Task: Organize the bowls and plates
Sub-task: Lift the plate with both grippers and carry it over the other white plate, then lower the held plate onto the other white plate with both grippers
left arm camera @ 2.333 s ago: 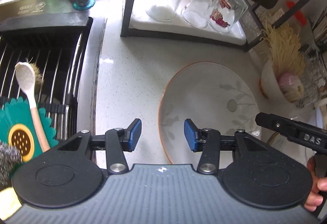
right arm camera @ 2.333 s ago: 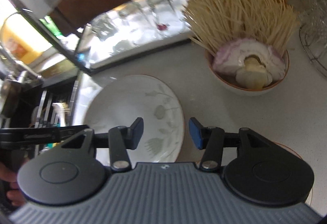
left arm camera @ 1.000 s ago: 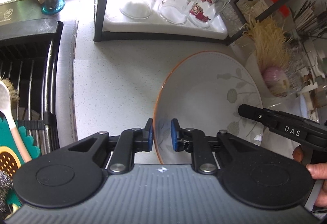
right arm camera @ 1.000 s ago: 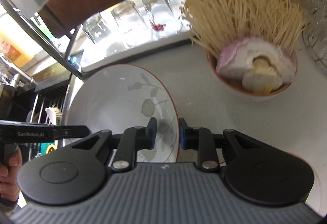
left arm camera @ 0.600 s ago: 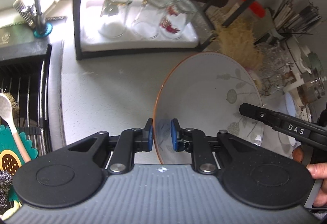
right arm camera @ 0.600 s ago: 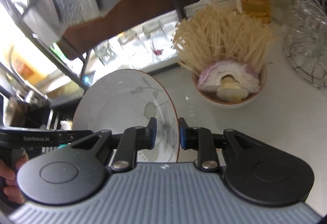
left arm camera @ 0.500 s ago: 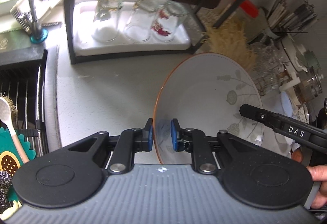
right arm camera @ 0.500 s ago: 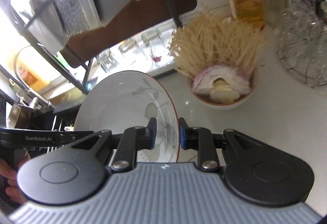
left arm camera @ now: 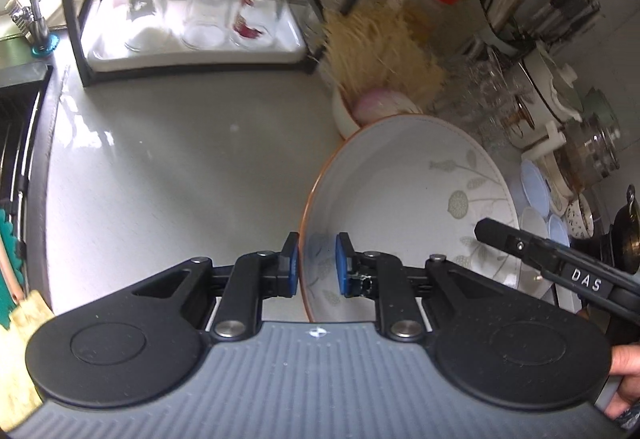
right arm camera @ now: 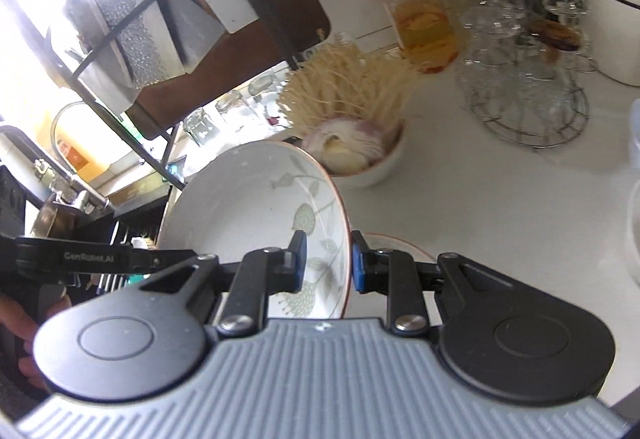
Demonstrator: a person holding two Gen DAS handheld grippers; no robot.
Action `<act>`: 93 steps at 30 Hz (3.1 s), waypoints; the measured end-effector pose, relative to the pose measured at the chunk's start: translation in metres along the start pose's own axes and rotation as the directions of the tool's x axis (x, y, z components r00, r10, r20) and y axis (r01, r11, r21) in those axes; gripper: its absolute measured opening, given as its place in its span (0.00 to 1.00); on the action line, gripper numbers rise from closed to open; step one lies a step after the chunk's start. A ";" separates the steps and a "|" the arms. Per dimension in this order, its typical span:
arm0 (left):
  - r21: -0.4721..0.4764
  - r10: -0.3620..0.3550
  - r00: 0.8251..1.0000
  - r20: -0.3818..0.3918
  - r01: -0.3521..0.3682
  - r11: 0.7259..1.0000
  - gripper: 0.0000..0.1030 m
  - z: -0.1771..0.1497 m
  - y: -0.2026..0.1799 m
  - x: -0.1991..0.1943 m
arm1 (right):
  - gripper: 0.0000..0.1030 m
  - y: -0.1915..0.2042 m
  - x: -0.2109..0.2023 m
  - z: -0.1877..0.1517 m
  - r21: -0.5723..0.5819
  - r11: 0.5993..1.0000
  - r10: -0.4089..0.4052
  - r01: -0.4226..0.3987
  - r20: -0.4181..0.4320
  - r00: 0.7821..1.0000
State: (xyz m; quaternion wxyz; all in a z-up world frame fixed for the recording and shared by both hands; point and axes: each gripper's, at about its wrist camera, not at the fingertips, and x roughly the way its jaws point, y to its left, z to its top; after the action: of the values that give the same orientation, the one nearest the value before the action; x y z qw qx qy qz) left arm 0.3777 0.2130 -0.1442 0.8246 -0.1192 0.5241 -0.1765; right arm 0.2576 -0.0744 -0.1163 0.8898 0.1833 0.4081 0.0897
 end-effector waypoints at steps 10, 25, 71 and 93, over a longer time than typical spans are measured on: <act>-0.009 0.041 0.999 -0.013 -0.041 0.999 0.20 -0.029 -0.050 0.015 | 0.25 -0.043 -0.023 -0.017 0.002 1.000 0.004 -0.004 -0.018 1.000; 0.025 0.060 0.995 -0.073 -0.058 0.998 0.23 -0.048 -0.064 0.048 | 0.25 -0.063 -0.020 -0.039 -0.049 0.997 -0.069 0.067 -0.036 0.997; 0.029 0.099 0.989 -0.108 -0.097 0.995 0.30 -0.044 -0.054 0.085 | 0.26 -0.069 0.022 -0.048 -0.027 0.994 -0.111 0.109 -0.109 0.988; -0.047 0.045 0.992 -0.118 -0.051 0.998 0.30 -0.043 -0.035 0.064 | 0.35 -0.059 0.047 -0.044 -0.031 0.992 -0.122 0.119 -0.108 0.987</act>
State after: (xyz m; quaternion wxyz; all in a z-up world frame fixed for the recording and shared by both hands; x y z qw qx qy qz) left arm 0.3572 0.1539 -0.2012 0.7934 -0.1166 0.5782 -0.1503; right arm 0.2549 -0.1027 -0.1990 0.8721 0.1424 0.4655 0.0505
